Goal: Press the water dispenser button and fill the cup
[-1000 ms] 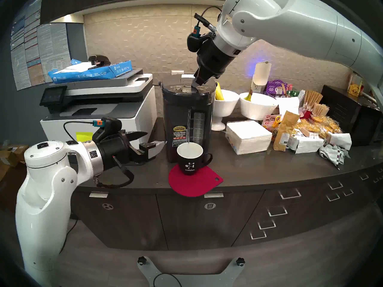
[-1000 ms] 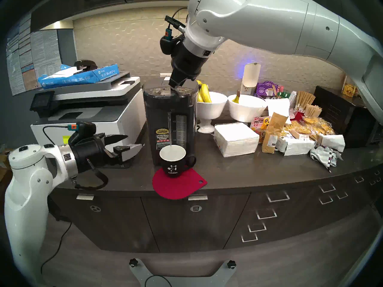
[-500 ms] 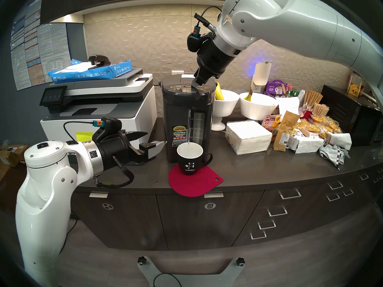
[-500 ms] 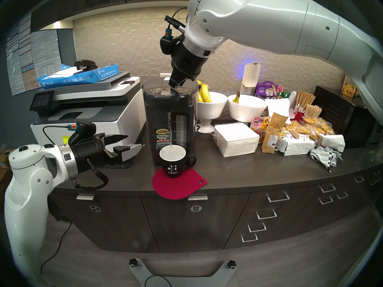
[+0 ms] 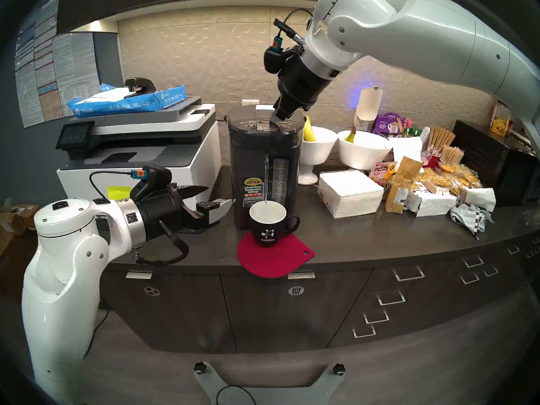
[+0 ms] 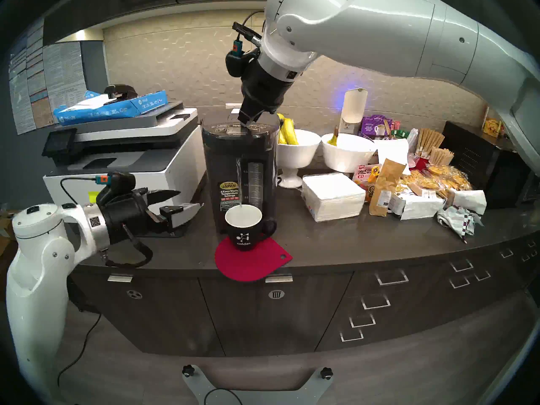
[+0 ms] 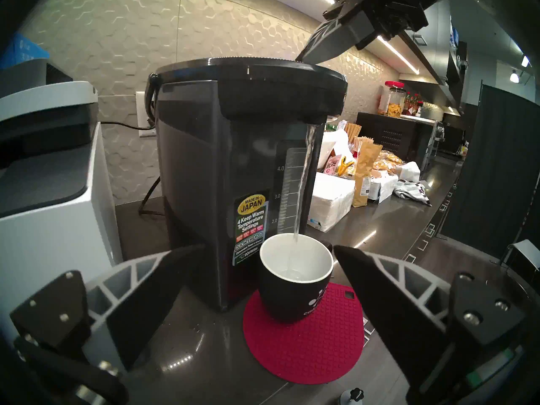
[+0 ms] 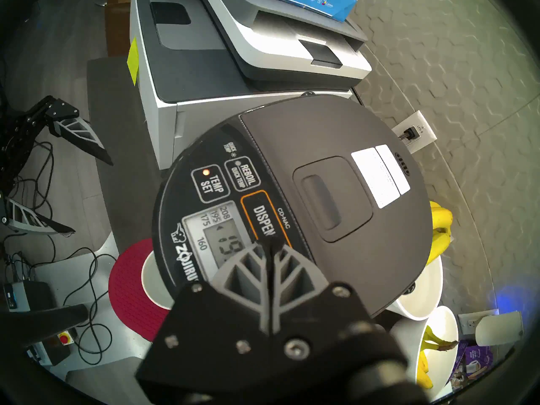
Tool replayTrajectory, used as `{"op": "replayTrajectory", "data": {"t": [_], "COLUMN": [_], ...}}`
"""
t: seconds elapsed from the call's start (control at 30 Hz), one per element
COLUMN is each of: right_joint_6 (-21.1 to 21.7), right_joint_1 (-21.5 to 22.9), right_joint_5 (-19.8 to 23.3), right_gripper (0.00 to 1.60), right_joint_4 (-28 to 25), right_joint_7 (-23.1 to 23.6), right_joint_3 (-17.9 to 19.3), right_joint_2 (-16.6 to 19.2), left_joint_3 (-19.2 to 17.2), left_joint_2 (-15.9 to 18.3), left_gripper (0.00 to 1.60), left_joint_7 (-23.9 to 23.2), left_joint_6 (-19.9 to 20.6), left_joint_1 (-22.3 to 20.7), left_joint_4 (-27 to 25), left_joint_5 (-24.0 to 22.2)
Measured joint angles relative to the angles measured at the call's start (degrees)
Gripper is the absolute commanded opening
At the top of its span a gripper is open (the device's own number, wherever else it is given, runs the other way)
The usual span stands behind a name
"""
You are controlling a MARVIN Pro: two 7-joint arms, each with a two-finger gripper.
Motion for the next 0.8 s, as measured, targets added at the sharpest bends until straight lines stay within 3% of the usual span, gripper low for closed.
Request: {"op": "replayTrajectory", "data": {"t": [0.8], "right_joint_6": [-0.01], "right_joint_1": [0.02], "right_joint_5": [0.0], "right_gripper": [0.0], "right_joint_4": [0.01], "right_joint_7": [0.03], "right_joint_3": [-0.03], "right_joint_2": [-0.01], "left_joint_3": [0.0], "left_joint_2": [0.0], "left_gripper": [1.6], "left_joint_7": [0.0], "left_joint_6": [0.0], "left_joint_1": [0.0], "left_joint_4": [0.0], "left_joint_5": [0.0]}}
